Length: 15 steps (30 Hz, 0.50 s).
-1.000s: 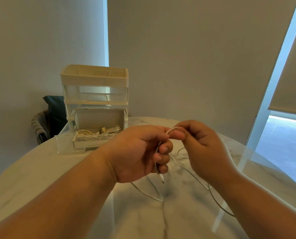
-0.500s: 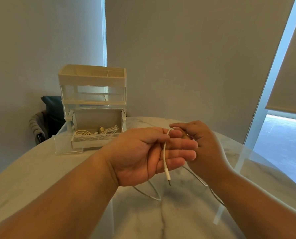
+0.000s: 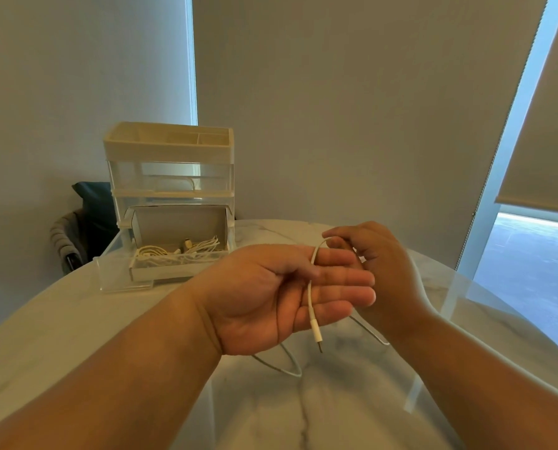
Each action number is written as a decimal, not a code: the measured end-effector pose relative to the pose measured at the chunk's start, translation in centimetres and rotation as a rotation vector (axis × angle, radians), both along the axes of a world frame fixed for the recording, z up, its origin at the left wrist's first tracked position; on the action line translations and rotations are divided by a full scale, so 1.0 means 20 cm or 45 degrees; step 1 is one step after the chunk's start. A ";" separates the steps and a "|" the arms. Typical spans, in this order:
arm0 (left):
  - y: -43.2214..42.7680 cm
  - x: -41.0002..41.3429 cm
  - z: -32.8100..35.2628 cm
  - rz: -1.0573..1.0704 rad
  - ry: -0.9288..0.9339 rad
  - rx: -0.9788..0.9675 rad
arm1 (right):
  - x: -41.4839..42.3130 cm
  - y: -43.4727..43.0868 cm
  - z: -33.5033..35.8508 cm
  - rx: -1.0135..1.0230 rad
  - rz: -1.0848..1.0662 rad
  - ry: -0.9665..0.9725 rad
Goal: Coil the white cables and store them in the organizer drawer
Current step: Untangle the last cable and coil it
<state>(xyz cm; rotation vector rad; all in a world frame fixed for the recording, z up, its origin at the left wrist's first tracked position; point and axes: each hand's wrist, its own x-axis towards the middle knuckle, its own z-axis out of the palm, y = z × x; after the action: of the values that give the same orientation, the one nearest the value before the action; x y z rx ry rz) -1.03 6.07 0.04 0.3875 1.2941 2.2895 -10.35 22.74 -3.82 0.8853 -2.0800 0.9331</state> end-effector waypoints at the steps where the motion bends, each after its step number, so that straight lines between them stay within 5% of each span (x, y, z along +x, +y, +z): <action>1: -0.01 0.00 0.00 -0.010 0.028 0.015 | 0.01 0.00 0.00 -0.022 0.134 -0.111; 4: -0.03 0.02 0.01 0.004 0.135 0.065 | 0.05 -0.02 -0.01 -0.267 0.589 -0.620; 11: -0.03 -0.01 0.02 0.374 0.165 0.240 | 0.06 -0.08 -0.07 -0.140 0.520 -0.861; 15: -0.05 -0.03 0.03 0.481 0.138 0.297 | 0.08 -0.08 -0.08 0.170 0.384 -0.731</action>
<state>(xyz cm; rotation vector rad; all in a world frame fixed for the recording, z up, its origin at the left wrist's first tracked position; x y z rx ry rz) -1.67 4.98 0.70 0.3745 1.2389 2.7857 -8.85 21.10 -5.44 1.1198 -2.5576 1.3426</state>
